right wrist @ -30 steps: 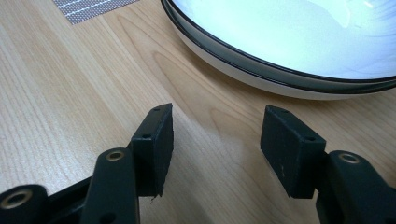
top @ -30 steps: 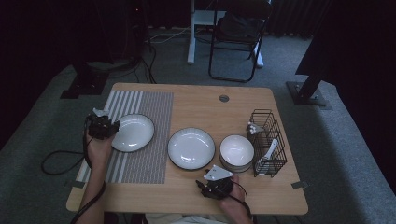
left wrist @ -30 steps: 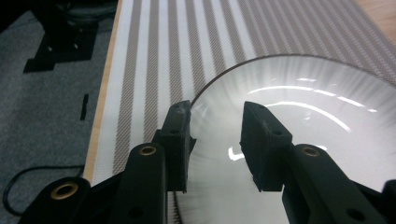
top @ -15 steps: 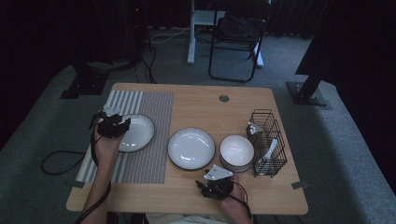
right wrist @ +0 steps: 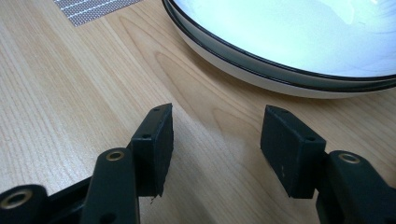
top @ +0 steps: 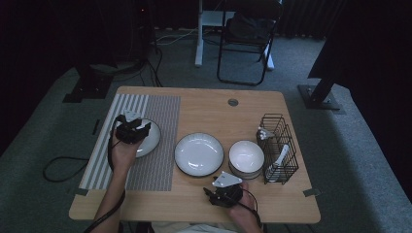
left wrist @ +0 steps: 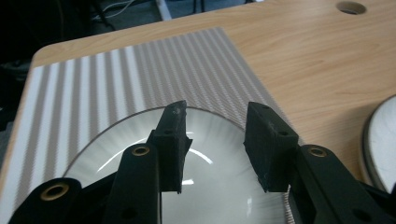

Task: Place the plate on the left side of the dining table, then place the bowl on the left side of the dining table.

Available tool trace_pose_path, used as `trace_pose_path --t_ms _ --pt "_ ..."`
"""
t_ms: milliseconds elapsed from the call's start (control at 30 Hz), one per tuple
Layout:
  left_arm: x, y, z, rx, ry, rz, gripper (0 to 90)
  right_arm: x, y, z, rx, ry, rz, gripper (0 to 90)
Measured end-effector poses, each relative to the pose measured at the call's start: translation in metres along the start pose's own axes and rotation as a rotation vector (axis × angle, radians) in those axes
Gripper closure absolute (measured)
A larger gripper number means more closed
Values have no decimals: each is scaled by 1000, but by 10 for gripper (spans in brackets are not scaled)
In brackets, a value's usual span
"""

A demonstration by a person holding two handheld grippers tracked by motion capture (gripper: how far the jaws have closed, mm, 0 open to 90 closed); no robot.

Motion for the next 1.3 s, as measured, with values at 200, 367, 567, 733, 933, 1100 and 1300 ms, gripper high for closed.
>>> trace_pose_path --t_ms 200,367,567,733,933,1100,1300 --pt "-15 6 1 -7 -22 33 599 0 0 0 0 -2 0 437" --pt "-29 12 3 -17 -43 49 594 0 0 0 0 -4 0 437" --pt "-50 20 7 -24 -75 82 593 0 0 0 0 -4 2 435" --pt "-62 27 5 -37 -95 105 590 0 0 0 1 -3 2 435" --pt "-75 34 4 -48 -115 129 590 0 0 0 -1 -1 2 435" --pt "-88 40 3 -48 -147 153 583 0 0 0 -2 -7 -1 431" --pt "-100 45 3 -50 -173 177 584 0 0 0 1 0 12 424"
Point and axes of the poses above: each handheld gripper's, and its own axes: z roughly forward along the jaws, y roughly out of its top, x roughly to its left, the point moved 6 cm from there along z, roughly forward along the jaws, and after that the axes turned 6 degrees about x, right-handed, at the moved point
